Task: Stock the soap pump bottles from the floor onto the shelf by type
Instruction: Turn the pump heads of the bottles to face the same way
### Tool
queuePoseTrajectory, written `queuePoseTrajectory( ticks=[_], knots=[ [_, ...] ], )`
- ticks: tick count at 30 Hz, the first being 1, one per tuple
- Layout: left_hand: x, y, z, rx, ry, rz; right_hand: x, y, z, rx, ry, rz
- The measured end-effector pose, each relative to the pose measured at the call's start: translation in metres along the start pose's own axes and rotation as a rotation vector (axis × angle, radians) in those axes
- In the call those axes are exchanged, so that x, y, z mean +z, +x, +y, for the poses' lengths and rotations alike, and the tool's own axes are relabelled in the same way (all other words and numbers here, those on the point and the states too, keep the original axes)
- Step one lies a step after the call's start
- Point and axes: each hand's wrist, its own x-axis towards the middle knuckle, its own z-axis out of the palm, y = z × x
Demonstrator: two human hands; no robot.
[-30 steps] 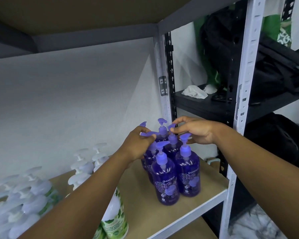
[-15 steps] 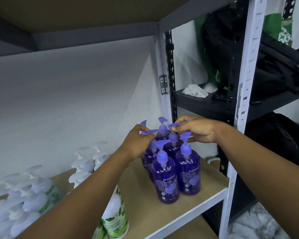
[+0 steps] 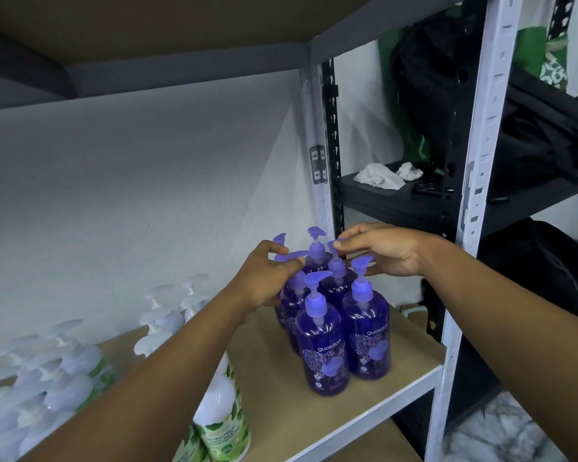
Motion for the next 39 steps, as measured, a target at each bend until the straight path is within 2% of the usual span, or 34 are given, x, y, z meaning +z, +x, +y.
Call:
queuePoseTrajectory(
  ticks=[10, 17, 27, 39],
  knots=[
    [-0.024, 0.038, -0.001, 0.026, 0.033, 0.255, 0.011, 0.03, -0.031, -0.047, -0.204, 0.124],
    [-0.012, 0.057, -0.005, 0.013, 0.01, 0.183, 0.011, 0.052, -0.028, 0.019, -0.222, 0.06],
    [-0.007, 0.063, -0.008, 0.03, -0.013, 0.215, -0.001, 0.058, -0.014, -0.003, -0.155, 0.008],
    [-0.008, 0.064, -0.009, 0.021, 0.016, 0.166, -0.002, 0.062, -0.012, 0.009, -0.129, 0.054]
  ],
)
